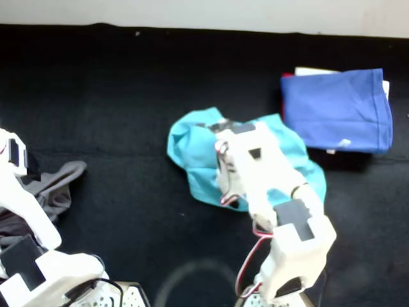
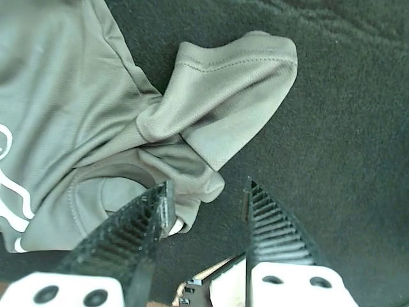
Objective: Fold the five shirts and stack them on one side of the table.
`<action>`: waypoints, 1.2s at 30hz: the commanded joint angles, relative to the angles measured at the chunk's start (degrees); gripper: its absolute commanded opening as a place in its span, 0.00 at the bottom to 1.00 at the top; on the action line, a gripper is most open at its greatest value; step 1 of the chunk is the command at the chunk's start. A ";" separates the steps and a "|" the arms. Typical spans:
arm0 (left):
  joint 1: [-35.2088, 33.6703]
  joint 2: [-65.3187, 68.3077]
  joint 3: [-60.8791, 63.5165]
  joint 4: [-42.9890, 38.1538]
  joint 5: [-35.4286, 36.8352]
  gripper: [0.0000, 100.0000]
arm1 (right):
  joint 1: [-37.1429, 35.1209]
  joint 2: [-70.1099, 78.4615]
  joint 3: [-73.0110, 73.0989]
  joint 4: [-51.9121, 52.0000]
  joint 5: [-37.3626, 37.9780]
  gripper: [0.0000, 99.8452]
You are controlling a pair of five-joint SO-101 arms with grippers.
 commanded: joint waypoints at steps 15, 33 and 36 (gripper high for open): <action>3.47 -2.68 -0.13 -0.62 -0.44 0.18 | 6.29 -21.32 -17.71 21.49 1.58 0.01; 32.48 -2.33 -0.22 -2.90 0.00 0.18 | 48.48 -43.65 -33.54 14.02 22.07 0.01; 41.98 -2.33 -0.31 -8.26 4.48 0.19 | 54.11 -43.65 -28.88 8.57 21.98 0.01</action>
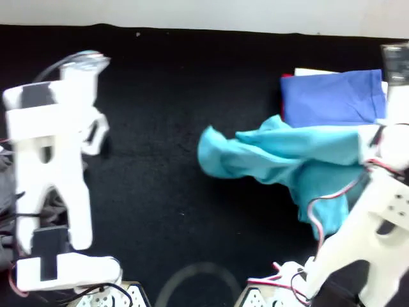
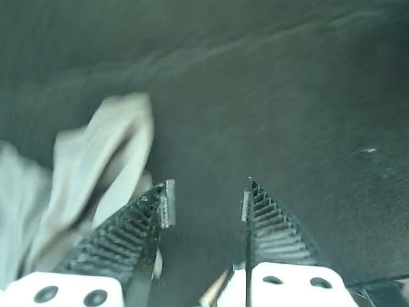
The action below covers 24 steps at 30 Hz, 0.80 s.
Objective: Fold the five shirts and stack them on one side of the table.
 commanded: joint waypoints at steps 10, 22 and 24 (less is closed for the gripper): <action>31.43 3.56 -0.22 -13.36 9.41 0.19 | 8.75 -2.33 12.35 -6.73 0.62 0.01; 48.13 14.90 -0.75 -11.08 9.58 0.23 | 8.57 -2.07 12.35 -5.49 0.62 0.01; 49.36 16.66 -0.66 -11.69 9.58 0.23 | 8.48 -1.80 12.35 -5.49 0.62 0.01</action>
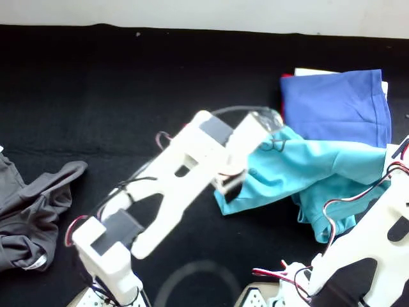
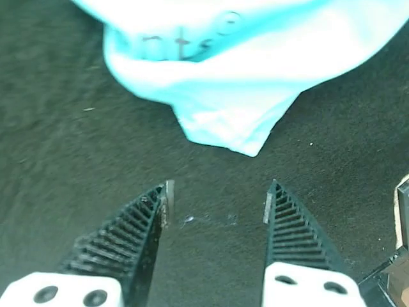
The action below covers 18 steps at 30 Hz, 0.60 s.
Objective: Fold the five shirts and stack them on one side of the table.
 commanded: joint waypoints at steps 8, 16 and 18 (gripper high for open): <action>4.70 6.46 -1.10 -8.35 7.82 0.23 | -0.04 -1.54 0.04 0.13 0.44 0.01; 4.35 9.98 -0.57 -12.48 11.96 0.23 | 0.40 -1.54 0.13 0.40 0.44 0.01; 4.35 11.82 -0.84 -12.48 11.87 0.23 | 0.22 -1.54 0.13 1.19 0.62 0.01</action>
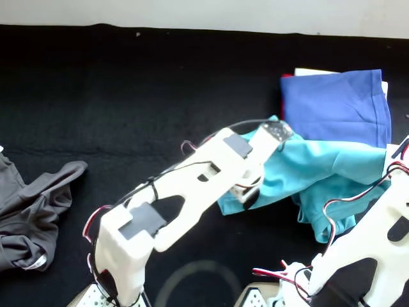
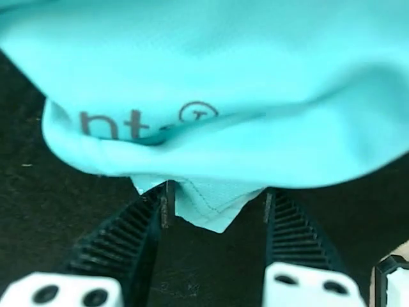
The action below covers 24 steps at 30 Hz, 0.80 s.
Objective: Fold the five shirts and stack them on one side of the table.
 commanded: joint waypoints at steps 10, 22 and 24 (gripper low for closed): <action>0.40 -4.35 -0.84 -0.53 0.26 0.07 | -0.04 -1.45 0.13 1.45 0.44 0.01; -4.70 -8.48 -9.71 12.57 -1.32 0.01 | -0.92 -1.45 -0.48 0.84 -2.20 0.01; -7.69 -9.80 -14.99 19.87 -6.07 0.01 | -3.03 -1.45 -0.57 0.84 -7.65 0.01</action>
